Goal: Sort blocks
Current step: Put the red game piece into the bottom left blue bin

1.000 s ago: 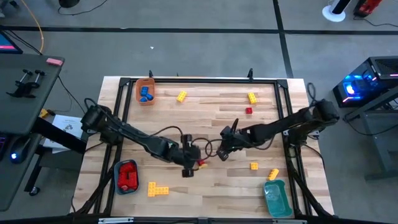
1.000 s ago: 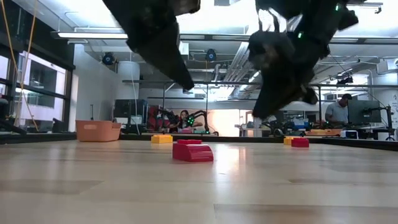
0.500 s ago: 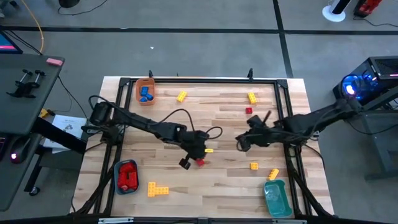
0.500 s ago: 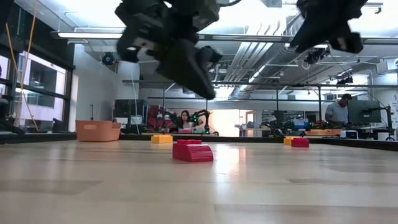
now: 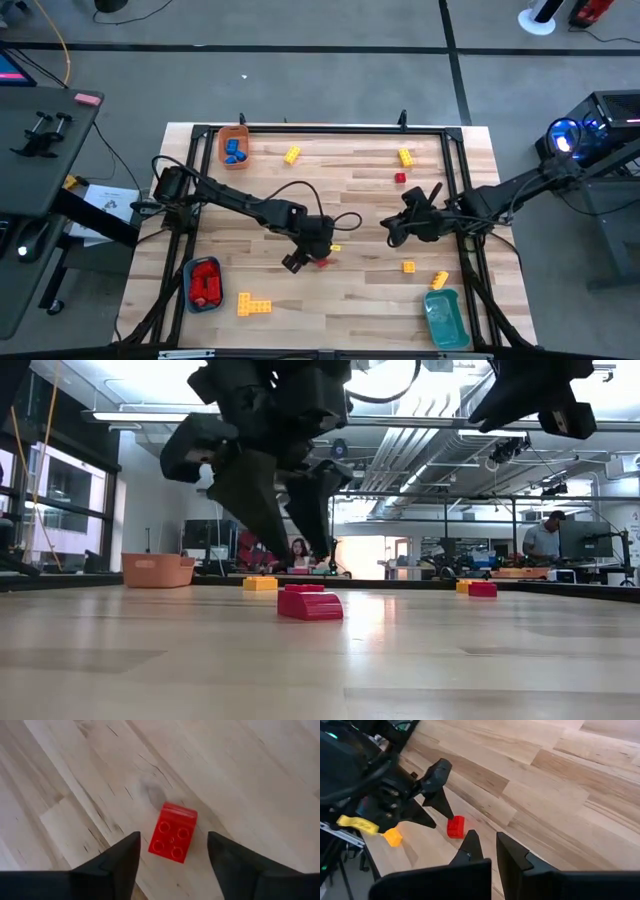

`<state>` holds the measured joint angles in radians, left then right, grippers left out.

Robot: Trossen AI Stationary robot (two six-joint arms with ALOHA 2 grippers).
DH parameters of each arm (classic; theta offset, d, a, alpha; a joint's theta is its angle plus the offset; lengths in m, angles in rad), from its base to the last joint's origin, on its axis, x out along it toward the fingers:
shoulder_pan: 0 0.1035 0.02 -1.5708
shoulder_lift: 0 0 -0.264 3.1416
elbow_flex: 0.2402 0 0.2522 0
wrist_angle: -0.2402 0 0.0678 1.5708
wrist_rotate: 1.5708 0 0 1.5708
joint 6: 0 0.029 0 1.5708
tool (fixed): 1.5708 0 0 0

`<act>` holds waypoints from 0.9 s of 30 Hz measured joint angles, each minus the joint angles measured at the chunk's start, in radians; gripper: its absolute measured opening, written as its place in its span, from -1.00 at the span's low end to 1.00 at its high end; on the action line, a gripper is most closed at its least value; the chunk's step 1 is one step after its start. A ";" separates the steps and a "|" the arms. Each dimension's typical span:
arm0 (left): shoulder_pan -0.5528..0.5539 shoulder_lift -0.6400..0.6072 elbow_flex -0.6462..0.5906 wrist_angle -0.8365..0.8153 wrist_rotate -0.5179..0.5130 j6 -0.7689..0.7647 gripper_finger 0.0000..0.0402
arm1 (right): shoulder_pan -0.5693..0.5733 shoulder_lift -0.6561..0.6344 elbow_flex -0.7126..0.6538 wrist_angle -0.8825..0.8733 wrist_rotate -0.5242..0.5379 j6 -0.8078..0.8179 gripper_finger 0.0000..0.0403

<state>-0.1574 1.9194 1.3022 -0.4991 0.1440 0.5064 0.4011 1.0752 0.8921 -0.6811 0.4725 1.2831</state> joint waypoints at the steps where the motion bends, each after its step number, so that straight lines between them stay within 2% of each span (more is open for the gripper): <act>1: 0.000 0.008 0.001 0.009 0.000 0.017 0.14 | 0.000 0.005 0.000 -0.001 -0.004 0.000 -1.00; 6: 0.000 0.063 0.001 0.027 -0.003 0.092 0.26 | -0.002 0.020 0.000 0.010 -0.014 0.003 -1.00; 13: 0.003 0.129 0.003 0.070 0.009 0.098 0.27 | -0.002 0.033 0.000 0.026 -0.020 0.003 -1.00; 18: 0.007 0.148 0.006 0.035 0.023 0.050 0.25 | -0.001 0.039 0.000 0.032 -0.020 0.001 -1.00; 21: 0.006 0.136 0.004 0.029 0.021 -0.040 0.06 | -0.001 0.039 0.000 0.031 -0.020 -0.009 -1.00; 25: 0.008 0.095 -0.001 0.020 -0.033 -0.201 -0.52 | -0.001 0.039 -0.001 0.027 -0.019 -0.045 -1.00; 27: 0.025 0.051 -0.004 -0.020 -0.035 -0.251 -0.53 | -0.002 0.039 0.000 0.027 -0.018 -0.059 -1.00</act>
<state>-0.1324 1.9700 1.2987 -0.5190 0.1092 0.2550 0.3992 1.1137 0.8917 -0.6540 0.4541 1.2242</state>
